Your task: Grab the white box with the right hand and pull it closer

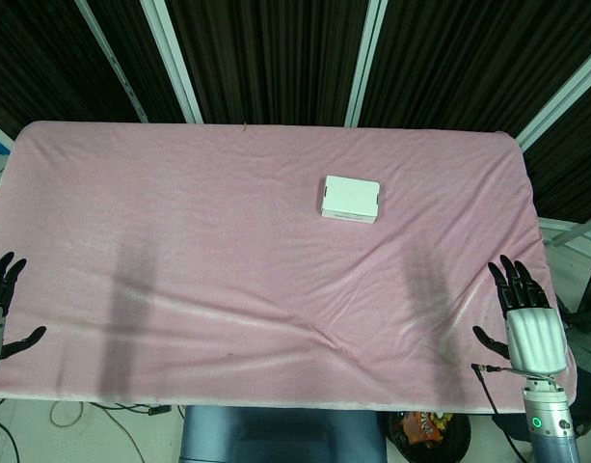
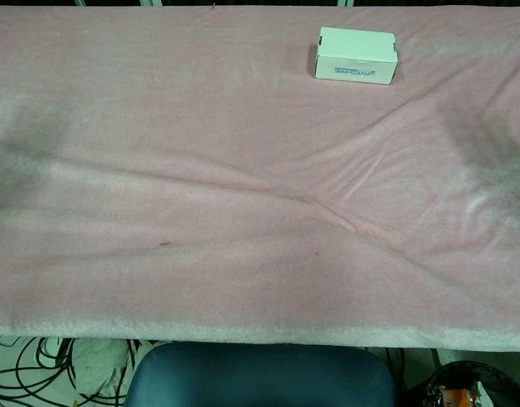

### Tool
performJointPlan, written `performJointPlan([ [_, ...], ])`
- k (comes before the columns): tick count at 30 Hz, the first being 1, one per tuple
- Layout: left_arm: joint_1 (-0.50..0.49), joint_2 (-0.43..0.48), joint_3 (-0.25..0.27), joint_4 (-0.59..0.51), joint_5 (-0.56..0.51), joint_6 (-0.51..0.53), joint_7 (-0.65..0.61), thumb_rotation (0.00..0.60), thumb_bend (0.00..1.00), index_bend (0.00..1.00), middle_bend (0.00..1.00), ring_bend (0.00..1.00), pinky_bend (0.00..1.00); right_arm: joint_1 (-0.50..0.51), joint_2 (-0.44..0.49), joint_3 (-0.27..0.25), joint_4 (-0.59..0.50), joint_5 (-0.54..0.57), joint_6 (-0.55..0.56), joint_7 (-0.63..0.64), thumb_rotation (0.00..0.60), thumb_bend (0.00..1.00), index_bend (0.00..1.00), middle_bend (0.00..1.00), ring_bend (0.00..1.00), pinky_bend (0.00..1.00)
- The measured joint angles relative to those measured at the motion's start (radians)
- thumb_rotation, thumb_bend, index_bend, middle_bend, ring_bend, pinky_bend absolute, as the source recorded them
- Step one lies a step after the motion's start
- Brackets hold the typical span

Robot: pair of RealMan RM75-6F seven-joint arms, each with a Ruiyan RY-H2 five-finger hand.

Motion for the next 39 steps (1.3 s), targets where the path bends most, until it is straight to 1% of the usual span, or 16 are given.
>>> performJointPlan([
  [11, 0.004, 0.003, 0.001, -0.005, -0.002, 0.004, -0.003, 0.600, 0.00, 0.00, 0.00, 0.00, 0.00, 0.002, 0.011, -0.003, -0.027, 0.012, -0.044, -0.010, 0.600, 0.10, 0.00, 0.00, 0.00, 0.22],
  [20, 0.006, 0.007, -0.007, -0.006, -0.018, 0.005, -0.011, 0.600, 0.00, 0.00, 0.00, 0.00, 0.00, 0.006, 0.009, 0.001, -0.048, -0.004, -0.047, -0.034, 0.600, 0.10, 0.00, 0.00, 0.00, 0.22],
  [26, 0.008, 0.010, -0.012, -0.008, -0.038, 0.000, -0.013, 0.600, 0.00, 0.00, 0.00, 0.00, 0.00, 0.019, 0.011, 0.009, -0.097, -0.002, -0.069, -0.058, 0.600, 0.07, 0.00, 0.00, 0.00, 0.22],
  [29, 0.008, 0.012, -0.013, -0.014, -0.047, -0.011, -0.012, 0.600, 0.00, 0.00, 0.00, 0.00, 0.00, 0.038, 0.015, 0.017, -0.154, 0.019, -0.115, -0.074, 0.600, 0.04, 0.00, 0.00, 0.00, 0.22],
  [32, 0.005, 0.013, -0.013, -0.019, -0.054, -0.023, -0.011, 0.600, 0.00, 0.00, 0.00, 0.00, 0.00, 0.078, 0.017, 0.038, -0.207, 0.066, -0.198, -0.102, 0.600, 0.01, 0.00, 0.00, 0.00, 0.22],
  [36, 0.002, 0.015, -0.015, -0.024, -0.065, -0.035, -0.012, 0.600, 0.00, 0.00, 0.00, 0.00, 0.00, 0.174, 0.003, 0.096, -0.243, 0.179, -0.352, -0.162, 0.600, 0.00, 0.00, 0.00, 0.00, 0.22],
  [39, 0.000, 0.016, -0.018, -0.029, -0.080, -0.045, -0.013, 0.600, 0.00, 0.00, 0.00, 0.00, 0.00, 0.267, -0.031, 0.149, -0.227, 0.287, -0.463, -0.217, 0.600, 0.00, 0.00, 0.00, 0.00, 0.22],
])
